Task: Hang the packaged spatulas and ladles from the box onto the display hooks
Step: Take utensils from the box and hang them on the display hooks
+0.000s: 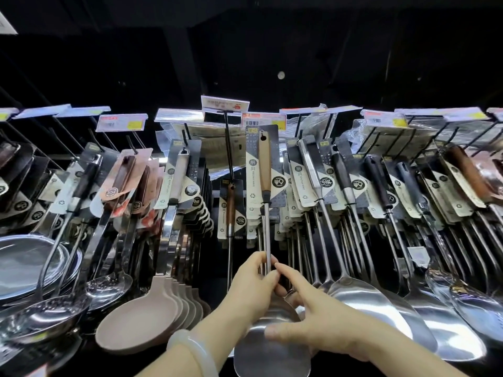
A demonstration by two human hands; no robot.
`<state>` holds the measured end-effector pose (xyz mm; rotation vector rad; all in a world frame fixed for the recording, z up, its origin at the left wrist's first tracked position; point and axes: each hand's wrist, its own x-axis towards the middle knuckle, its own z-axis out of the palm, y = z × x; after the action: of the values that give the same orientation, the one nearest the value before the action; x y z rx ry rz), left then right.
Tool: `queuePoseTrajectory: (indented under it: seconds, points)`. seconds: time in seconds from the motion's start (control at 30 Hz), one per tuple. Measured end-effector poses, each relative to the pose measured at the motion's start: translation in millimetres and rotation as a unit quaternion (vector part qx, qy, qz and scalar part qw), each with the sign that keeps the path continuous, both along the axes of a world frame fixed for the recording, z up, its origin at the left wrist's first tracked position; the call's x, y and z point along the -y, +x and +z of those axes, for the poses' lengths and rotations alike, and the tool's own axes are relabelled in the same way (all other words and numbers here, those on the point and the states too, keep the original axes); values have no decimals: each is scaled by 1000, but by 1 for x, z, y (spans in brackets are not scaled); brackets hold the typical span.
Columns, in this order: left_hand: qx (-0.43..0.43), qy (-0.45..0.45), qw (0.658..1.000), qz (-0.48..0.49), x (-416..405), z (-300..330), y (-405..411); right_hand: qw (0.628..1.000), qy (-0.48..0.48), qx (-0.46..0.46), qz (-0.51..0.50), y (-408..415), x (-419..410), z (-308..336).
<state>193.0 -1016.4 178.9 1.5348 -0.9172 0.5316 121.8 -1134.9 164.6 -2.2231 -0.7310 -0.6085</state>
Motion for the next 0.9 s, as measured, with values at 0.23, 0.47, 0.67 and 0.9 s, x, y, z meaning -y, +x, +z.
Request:
queuePoseTrajectory:
  seconds: [0.23, 0.47, 0.67, 0.9]
  points:
    - [3, -6, 1000, -12, -3, -9, -2, 1000, -24, -2, 9, 8, 6, -4]
    - [11, -3, 1000, 1, 0, -12, -3, 997, -57, -47, 10, 8, 13, -5]
    - [26, 0, 999, 33, 4, 8, -1, 999, -45, 21, -20, 20, 14, 0]
    - [30, 9, 998, 60, 4, 22, 2, 1000, -2, 15, -23, 27, 8, 8]
